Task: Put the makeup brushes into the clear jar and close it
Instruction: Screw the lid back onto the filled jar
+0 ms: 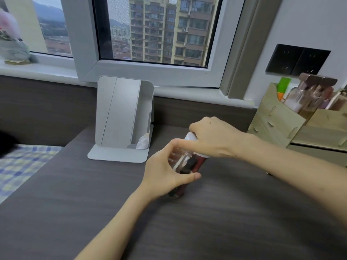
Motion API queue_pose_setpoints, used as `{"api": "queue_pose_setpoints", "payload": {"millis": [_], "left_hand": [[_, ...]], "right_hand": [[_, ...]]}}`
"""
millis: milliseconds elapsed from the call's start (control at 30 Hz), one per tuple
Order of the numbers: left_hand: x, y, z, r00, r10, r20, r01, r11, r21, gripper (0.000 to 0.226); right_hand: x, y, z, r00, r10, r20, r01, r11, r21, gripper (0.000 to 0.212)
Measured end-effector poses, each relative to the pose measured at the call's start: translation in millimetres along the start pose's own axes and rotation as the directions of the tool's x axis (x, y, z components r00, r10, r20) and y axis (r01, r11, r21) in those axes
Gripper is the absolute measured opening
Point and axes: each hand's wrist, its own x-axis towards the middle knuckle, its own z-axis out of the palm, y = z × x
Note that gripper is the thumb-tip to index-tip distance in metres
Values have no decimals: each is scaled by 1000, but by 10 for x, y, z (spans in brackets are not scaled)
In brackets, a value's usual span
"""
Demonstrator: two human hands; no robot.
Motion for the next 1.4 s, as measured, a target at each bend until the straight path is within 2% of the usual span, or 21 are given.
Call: {"api": "queue_pose_setpoints", "payload": {"millis": [100, 200, 267, 367, 500, 567, 633, 700, 767, 833, 967, 1033, 1100, 1233, 1400], "left_hand": [[28, 7, -22, 999, 29, 20, -28, 999, -30, 62], [47, 27, -49, 997, 64, 47, -62, 997, -49, 69], [48, 87, -56, 994, 102, 33, -102, 995, -4, 67], [48, 177, -23, 988, 156, 9, -156, 985, 75, 63], [108, 348, 76, 982, 189, 11, -189, 974, 122, 58], [200, 518, 165, 971, 237, -37, -227, 958, 173, 55], [331, 744, 286, 960, 272, -67, -255, 947, 197, 61], [472, 970, 424, 957, 290, -4, -287, 947, 141, 71], [610, 1154, 554, 931, 346, 112, -355, 931, 79, 85], [739, 1285, 663, 900, 396, 181, -406, 913, 25, 95], [919, 1365, 875, 909, 399, 119, -397, 917, -34, 76], [990, 1345, 1017, 913, 384, 140, -381, 923, -46, 66], [1060, 1325, 1175, 910, 362, 201, -364, 931, -30, 62], [1176, 1320, 1504, 895, 314, 316, -320, 947, -37, 56], [1251, 1389, 1897, 887, 185, 423, -108, 974, -200, 56]], "right_hand": [[-72, 57, -22, 992, -129, -16, 128, 991, -26, 65], [-166, 90, 33, 930, -304, -208, 287, 952, -106, 67], [-229, 91, 112, 902, -324, -287, 298, 946, -130, 58], [-311, 123, 189, 892, -204, -404, 212, 977, -25, 48], [-456, 173, 154, 879, -11, -476, 50, 996, 69, 51], [-552, 205, 35, 859, 121, -497, -33, 983, 182, 52], [-656, 295, -133, 829, 265, -492, -119, 944, 307, 52], [-780, 439, -319, 784, 349, -512, -178, 918, 354, 53], [-918, 628, -487, 719, 408, -562, -207, 898, 388, 49], [-1056, 859, -645, 615, 480, -626, -234, 869, 437, 44], [-1257, 1412, -946, 304, 551, -777, -354, 823, 445, 37], [-1299, 1669, -1024, 226, 515, -827, -443, 810, 384, 39], [-1302, 1903, -1023, 222, 483, -847, -515, 796, 319, 41], [-1268, 2265, -913, 231, 480, -846, -560, 777, 288, 42], [-1162, 2549, -768, 273, 498, -823, -601, 756, 258, 42]]}}
